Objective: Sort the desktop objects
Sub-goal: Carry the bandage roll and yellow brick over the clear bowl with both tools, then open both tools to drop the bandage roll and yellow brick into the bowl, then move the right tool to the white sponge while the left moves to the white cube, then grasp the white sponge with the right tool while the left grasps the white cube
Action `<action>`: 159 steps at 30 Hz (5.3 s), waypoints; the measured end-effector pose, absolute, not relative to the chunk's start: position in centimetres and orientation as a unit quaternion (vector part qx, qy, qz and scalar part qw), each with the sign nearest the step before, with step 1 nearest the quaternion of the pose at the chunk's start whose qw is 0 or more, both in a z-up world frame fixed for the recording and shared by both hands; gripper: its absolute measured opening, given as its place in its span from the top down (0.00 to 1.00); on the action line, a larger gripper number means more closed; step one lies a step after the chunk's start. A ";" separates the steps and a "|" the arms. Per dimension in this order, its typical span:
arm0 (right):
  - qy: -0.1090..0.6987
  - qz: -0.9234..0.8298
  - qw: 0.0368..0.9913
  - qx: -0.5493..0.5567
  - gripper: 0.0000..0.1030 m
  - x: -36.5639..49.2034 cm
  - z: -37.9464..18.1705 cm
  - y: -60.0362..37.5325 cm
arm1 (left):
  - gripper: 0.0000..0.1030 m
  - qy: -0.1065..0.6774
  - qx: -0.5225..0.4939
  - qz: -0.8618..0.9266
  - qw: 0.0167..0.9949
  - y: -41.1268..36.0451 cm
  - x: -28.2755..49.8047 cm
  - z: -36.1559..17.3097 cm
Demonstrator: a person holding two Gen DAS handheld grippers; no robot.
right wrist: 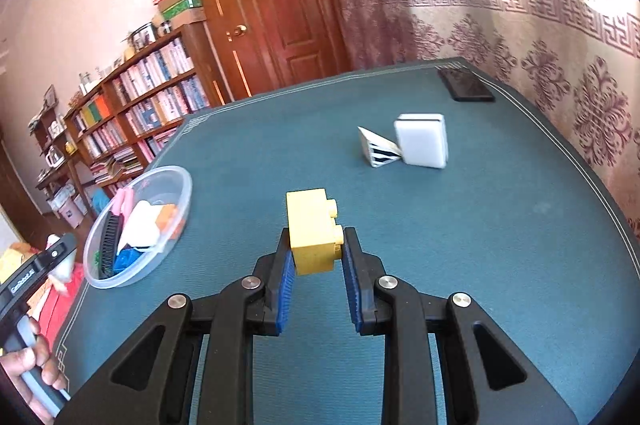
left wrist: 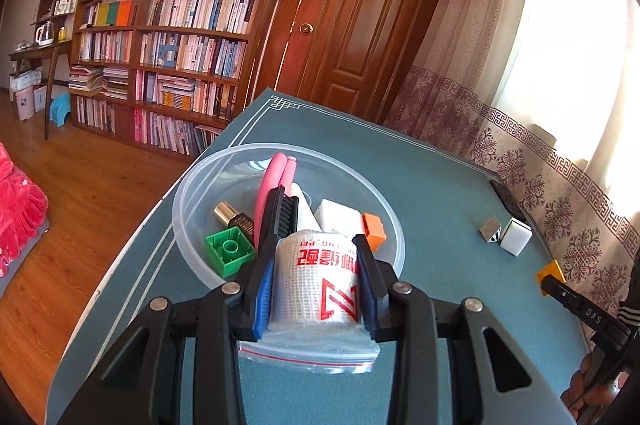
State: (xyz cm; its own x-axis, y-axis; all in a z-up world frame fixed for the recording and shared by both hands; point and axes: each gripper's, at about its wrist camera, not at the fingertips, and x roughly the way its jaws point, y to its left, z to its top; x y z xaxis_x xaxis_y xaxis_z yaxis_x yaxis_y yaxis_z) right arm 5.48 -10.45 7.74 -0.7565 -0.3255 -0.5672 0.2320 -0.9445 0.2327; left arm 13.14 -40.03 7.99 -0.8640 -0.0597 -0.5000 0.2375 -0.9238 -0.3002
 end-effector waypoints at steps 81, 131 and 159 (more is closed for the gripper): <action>-0.089 -0.944 0.122 0.294 0.55 -3.6 5.8 -14.7 | 0.02 0.094 0.192 -0.960 0.182 -38.6 6.2 7.4; -0.112 -0.927 0.055 0.353 0.49 -12.0 3.6 -2.0 | 0.01 0.052 0.308 -0.950 -0.009 -21.3 -4.1 6.9; -0.177 -0.926 0.010 0.332 0.50 -10.6 5.0 2.8 | 0.23 -0.030 0.386 -0.914 -0.122 -13.4 -14.0 3.5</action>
State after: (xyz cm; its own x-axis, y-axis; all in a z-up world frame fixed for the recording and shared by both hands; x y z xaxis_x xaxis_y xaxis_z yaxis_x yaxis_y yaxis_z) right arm -10.60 2.85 5.04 -0.7788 -0.1367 -0.6122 -0.0991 -0.9369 0.3352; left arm -13.96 -13.45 3.50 -0.6725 0.2000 -0.7126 -0.2456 -0.9686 -0.0401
